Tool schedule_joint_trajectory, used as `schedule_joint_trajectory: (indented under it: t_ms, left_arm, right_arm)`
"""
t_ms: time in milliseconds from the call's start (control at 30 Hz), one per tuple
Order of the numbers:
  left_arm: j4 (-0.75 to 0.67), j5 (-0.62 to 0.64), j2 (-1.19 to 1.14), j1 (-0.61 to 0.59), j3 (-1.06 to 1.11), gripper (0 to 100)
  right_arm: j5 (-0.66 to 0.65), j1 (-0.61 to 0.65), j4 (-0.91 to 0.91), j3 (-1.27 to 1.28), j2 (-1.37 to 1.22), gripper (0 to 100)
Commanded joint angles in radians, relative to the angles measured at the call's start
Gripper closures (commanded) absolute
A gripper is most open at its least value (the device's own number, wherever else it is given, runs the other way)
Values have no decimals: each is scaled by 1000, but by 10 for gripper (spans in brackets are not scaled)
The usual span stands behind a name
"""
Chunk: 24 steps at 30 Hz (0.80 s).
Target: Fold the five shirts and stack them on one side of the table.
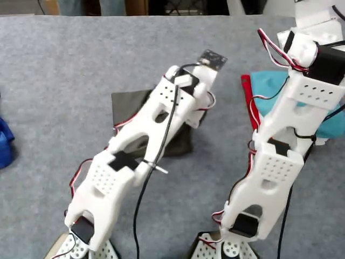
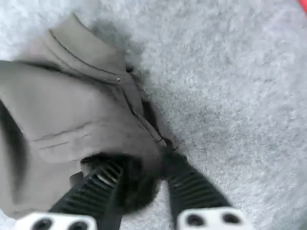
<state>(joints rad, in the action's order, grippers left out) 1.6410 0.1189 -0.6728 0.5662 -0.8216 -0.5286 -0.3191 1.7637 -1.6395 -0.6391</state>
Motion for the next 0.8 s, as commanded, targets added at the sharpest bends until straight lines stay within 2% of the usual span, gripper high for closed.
schedule_joint_trajectory:
  t_ms: [0,133,233,300,400,467,600,667,767]
  left_arm:
    - [25,115,-11,-79,-105,732]
    - [72,123,-12,-229,-249,766]
    - [120,100,-23,-371,-374,866]
    - [118,97,-25,-466,-363,961]
    - [114,68,-25,-567,-263,962]
    - [64,68,-31,-602,-165,971]
    - [-135,74,-91,-636,47,971]
    - [-209,112,-118,-648,133,971]
    - [-292,146,-141,-704,202,971]
  right_arm:
    - [-5,-5,-3,-25,51,980]
    - [3,-3,3,-19,51,980]
    - [48,41,5,73,59,983]
    - [97,124,5,143,79,983]
    - [124,281,3,291,128,983]
    - [129,408,3,407,156,983]
    - [129,641,-6,641,153,983]
    - [129,710,-38,727,120,983]
    - [129,747,-77,785,62,983]
